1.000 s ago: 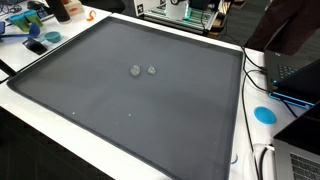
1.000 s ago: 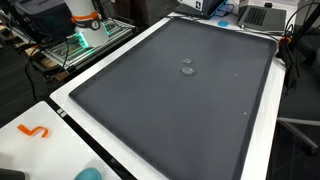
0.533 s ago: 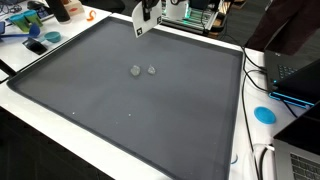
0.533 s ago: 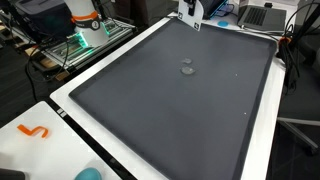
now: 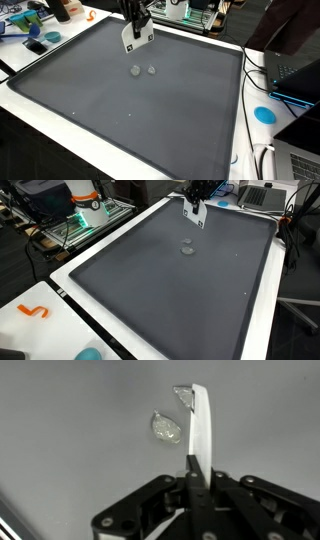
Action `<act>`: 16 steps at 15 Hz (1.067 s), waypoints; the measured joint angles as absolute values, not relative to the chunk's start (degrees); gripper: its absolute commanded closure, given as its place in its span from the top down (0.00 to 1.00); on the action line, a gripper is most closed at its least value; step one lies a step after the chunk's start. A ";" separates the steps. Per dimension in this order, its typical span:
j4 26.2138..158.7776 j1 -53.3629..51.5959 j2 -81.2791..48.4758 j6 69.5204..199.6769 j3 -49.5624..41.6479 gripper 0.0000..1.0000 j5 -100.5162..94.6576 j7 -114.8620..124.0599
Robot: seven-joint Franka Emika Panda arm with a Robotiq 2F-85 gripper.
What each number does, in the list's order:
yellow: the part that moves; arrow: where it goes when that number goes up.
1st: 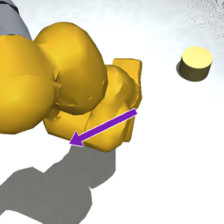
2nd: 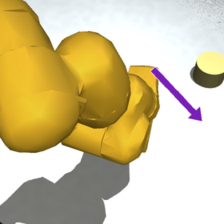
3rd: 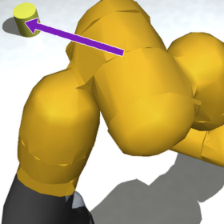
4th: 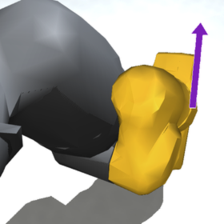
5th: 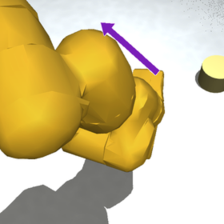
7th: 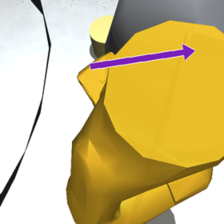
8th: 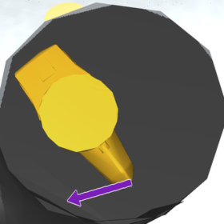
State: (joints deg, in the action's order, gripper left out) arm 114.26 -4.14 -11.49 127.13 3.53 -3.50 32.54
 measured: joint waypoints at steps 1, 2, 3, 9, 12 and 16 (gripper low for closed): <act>114.23 -4.19 -12.44 128.46 3.07 0.01 -3.75 33.16; 114.15 -4.29 -13.37 129.54 2.61 0.01 -4.01 33.71; 114.03 -4.38 -14.34 130.27 2.17 0.01 -4.10 33.99; 113.88 -5.49 -19.32 135.41 -0.09 0.01 -4.33 35.29; 113.84 -6.44 -20.98 138.66 -1.33 0.01 -5.17 35.85; 112.51 -7.67 -22.40 139.26 -3.38 0.01 -7.19 37.01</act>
State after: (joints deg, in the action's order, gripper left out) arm 112.51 -7.67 -22.40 139.26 -3.38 -7.19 37.01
